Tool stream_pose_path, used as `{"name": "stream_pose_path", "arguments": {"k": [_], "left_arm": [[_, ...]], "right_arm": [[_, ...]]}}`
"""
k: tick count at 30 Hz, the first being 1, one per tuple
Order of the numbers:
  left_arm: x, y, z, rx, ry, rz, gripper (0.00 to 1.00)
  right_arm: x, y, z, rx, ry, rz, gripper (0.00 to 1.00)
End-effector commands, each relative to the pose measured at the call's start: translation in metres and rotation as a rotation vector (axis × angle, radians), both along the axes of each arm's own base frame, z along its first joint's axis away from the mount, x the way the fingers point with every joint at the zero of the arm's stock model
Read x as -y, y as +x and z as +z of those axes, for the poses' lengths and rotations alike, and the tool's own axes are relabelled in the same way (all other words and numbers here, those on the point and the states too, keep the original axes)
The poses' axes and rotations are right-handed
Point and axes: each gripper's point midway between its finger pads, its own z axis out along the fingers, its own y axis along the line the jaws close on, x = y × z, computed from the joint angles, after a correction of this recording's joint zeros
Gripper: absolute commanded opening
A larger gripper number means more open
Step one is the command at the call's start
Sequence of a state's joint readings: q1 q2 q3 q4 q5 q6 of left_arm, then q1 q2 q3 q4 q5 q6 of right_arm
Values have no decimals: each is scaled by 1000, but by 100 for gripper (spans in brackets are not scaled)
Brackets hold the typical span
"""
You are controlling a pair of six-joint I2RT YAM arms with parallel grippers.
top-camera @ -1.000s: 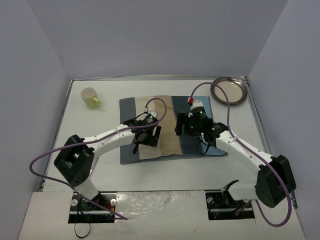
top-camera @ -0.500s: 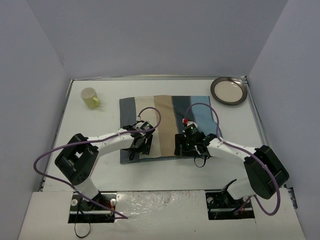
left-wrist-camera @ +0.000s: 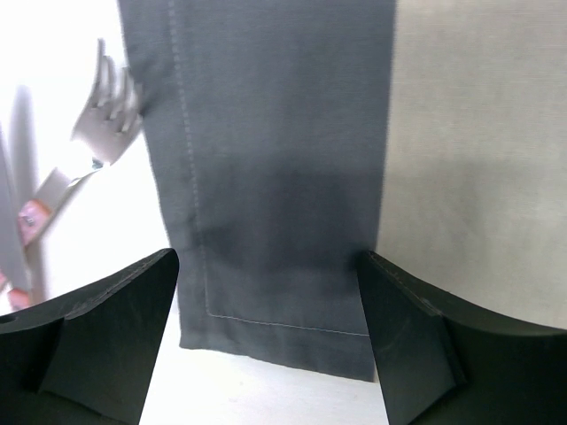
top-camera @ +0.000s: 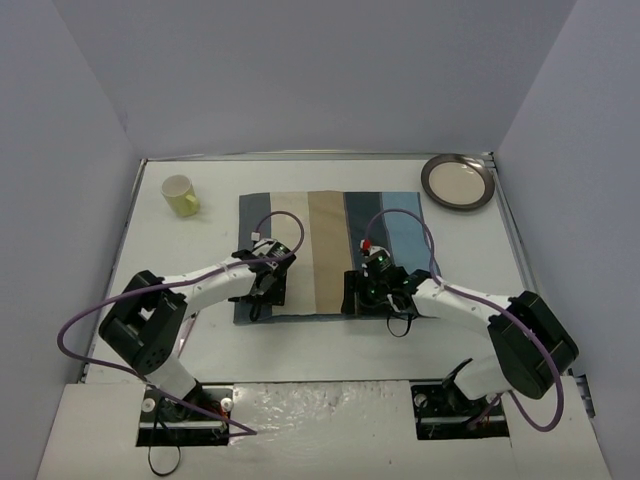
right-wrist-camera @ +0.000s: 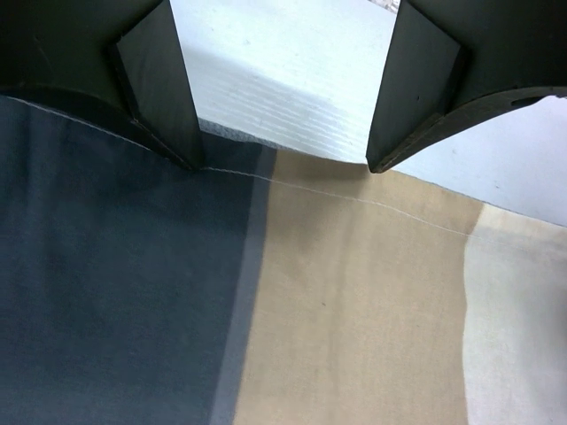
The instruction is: Set the dinner table for one person
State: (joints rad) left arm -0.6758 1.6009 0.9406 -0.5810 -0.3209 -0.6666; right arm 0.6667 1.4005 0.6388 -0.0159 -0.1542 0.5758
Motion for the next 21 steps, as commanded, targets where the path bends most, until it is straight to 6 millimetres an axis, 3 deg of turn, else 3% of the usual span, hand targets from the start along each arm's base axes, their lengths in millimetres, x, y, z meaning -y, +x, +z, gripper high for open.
{"name": "stream_pose_path", "arguments": {"k": [1,3,7,16,21], "left_arm": [[-30,-13,3,-16,117,19,79],[-26,-12,3,-11,106,8,78],[-25,-13,-2,-16,103,2,78],[-33,-23,-8,-37,124,23,78],[-39,-30,-14,-60,135,40,78]], "right_arm": [[17,22,40,113,8,-86,73],[28,42,70,201,25,-146,74],[61,62,82,238,11,-267,75],[126,79,44,148,12,-461,75],[151,71,16,65,47,-548,75]]}}
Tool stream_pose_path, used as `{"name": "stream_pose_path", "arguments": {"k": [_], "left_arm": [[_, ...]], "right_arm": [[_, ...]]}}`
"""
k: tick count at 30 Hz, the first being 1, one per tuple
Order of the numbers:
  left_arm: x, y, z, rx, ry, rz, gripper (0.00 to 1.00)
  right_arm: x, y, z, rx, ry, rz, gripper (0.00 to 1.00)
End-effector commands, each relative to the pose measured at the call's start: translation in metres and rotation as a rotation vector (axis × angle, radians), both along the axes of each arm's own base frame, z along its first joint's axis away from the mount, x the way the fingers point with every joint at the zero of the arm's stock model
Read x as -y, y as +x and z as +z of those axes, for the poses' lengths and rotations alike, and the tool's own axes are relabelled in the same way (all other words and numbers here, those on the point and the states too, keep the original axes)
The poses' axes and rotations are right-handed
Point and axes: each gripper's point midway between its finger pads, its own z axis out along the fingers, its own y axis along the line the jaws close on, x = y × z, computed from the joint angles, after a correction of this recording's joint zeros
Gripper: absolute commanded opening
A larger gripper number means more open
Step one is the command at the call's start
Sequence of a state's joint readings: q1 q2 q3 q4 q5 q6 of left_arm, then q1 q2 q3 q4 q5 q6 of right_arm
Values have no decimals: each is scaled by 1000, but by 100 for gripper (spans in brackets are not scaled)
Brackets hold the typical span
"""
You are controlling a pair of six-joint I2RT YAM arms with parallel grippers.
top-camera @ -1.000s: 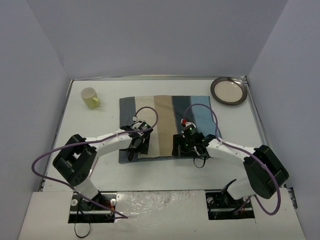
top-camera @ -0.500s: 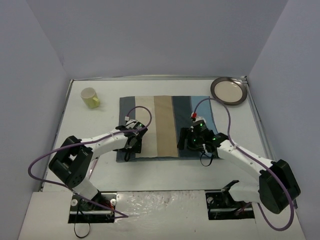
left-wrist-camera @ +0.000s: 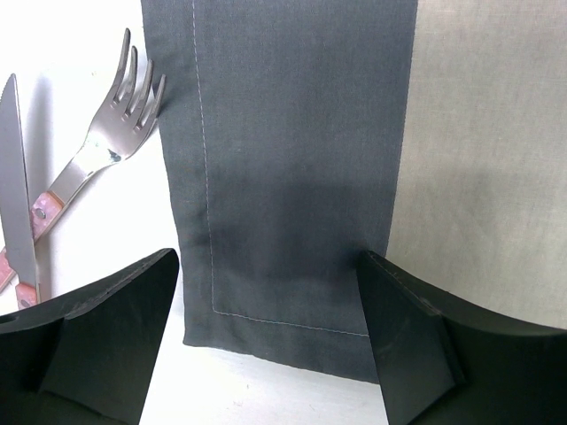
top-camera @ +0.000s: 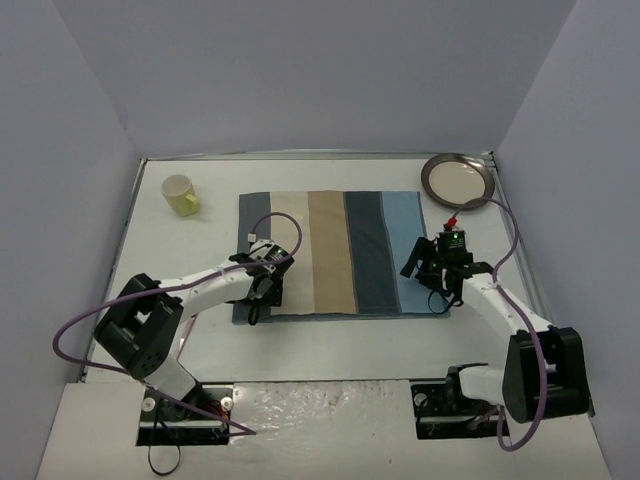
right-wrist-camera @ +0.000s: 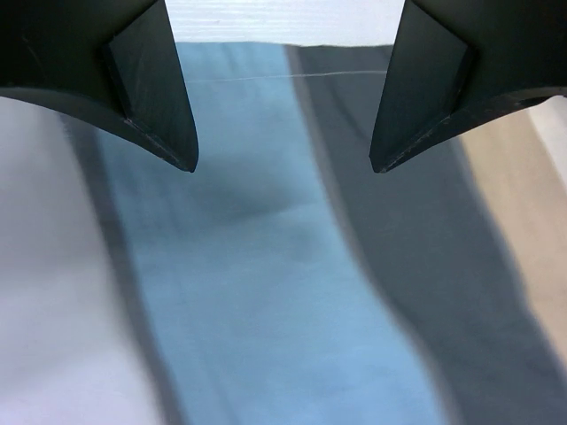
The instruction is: Set the dinner table for one person
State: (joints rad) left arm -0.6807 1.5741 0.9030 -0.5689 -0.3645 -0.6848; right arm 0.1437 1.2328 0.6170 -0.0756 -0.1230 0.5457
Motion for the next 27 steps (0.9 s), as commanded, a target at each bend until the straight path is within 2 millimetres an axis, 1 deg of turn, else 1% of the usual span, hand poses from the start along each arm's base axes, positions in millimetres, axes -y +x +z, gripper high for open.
{"name": "stream_pose_path", "arguments": {"k": [1,2,4,5,8,9,12,14,16,19,21,22,25,27], "left_arm": [[-31,-30,-15,-99,114,26,78],[-33,-32,-17,-107,117,31,78],[-35,-36,-18,-120,109,44,78],[-36,-37,-18,-123,108,50,78],[-39,-38,-15,-116,104,66,78],[-39,-39,-14,-113,102,72,78],[-40,-35,-4,-81,85,90,79],[-35,-27,10,-41,65,86,80],[-26,-13,30,8,32,70,83],[-6,5,58,69,-43,28,86],[11,21,82,119,-100,-10,88],[19,26,89,134,-125,-34,89],[46,41,105,186,-211,-104,89],[60,50,106,213,-256,-137,89]], "right_arm": [[13,-5,-22,-46,72,-44,75],[17,-10,-29,-71,86,-58,75],[18,-15,-35,-92,99,-67,75],[22,-13,-36,-84,103,-84,76],[30,-9,-34,-67,89,-123,76],[33,-5,-27,-44,80,-135,76],[39,13,3,56,61,-161,76],[41,35,39,160,55,-164,76],[39,59,82,271,45,-153,76],[29,85,118,364,13,-101,77],[21,104,135,401,-13,-42,77],[18,116,143,416,-20,-26,77],[4,149,153,457,-39,38,77],[-7,172,154,485,-59,90,77]]}}
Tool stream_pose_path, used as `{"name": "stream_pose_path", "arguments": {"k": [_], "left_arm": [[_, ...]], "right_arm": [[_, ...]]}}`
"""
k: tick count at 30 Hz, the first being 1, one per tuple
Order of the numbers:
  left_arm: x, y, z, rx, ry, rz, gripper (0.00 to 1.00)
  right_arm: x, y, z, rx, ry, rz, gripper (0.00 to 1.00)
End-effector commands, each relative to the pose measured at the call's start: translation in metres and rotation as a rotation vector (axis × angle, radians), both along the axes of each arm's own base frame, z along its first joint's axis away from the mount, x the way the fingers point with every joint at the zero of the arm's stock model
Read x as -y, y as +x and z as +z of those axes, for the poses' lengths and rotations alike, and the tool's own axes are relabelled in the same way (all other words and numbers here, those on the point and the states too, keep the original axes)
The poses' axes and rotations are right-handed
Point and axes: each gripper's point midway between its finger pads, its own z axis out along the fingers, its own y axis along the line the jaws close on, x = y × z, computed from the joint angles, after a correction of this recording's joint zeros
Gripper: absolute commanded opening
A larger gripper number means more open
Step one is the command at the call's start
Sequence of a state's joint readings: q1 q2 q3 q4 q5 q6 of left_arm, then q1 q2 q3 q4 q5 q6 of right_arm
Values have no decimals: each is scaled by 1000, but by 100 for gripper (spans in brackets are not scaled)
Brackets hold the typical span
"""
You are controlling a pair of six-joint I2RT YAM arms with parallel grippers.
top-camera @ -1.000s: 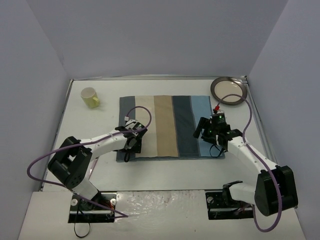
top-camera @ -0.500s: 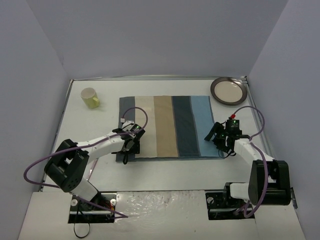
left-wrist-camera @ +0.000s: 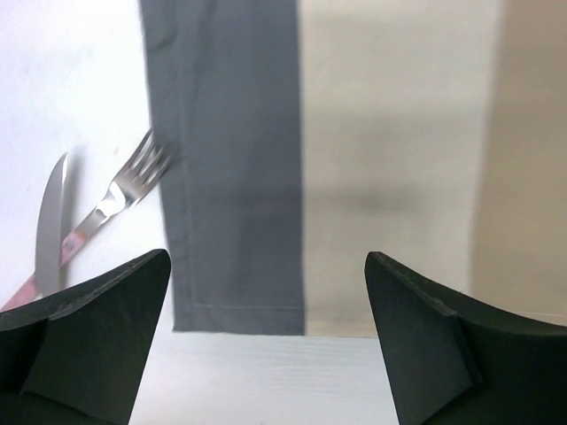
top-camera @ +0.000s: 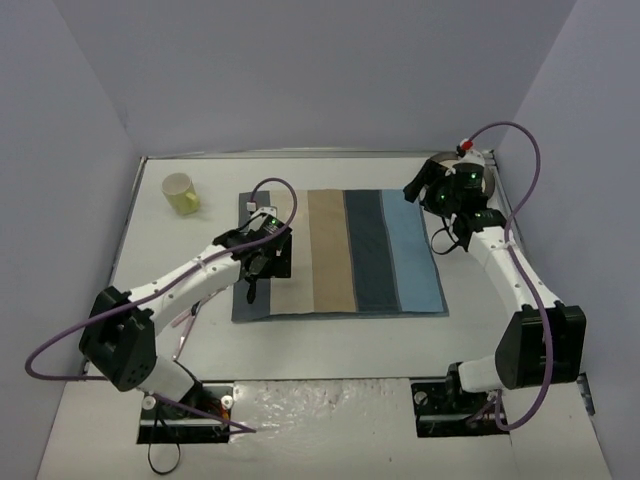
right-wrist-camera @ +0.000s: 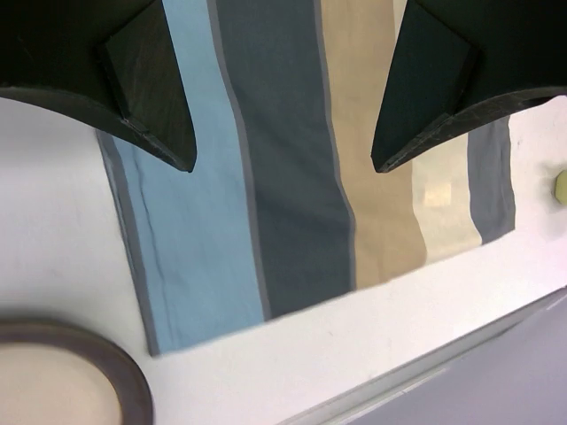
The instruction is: Set the dinner table for one person
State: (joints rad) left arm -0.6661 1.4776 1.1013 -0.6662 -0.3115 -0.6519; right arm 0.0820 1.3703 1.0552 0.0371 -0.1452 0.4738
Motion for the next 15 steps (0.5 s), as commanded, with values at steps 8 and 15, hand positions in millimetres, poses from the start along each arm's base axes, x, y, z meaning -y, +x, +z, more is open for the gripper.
{"name": "stream_pose_path", "arguments": {"k": [8,15], "left_arm": [[59,27,-11,43,-149,-195,89],[54,4,-59,-77,-132,-211,89]], "right_arm": [[-32,110,-33,74,-176,189,77],[-36,136,-75,47,-266,282,77]]}}
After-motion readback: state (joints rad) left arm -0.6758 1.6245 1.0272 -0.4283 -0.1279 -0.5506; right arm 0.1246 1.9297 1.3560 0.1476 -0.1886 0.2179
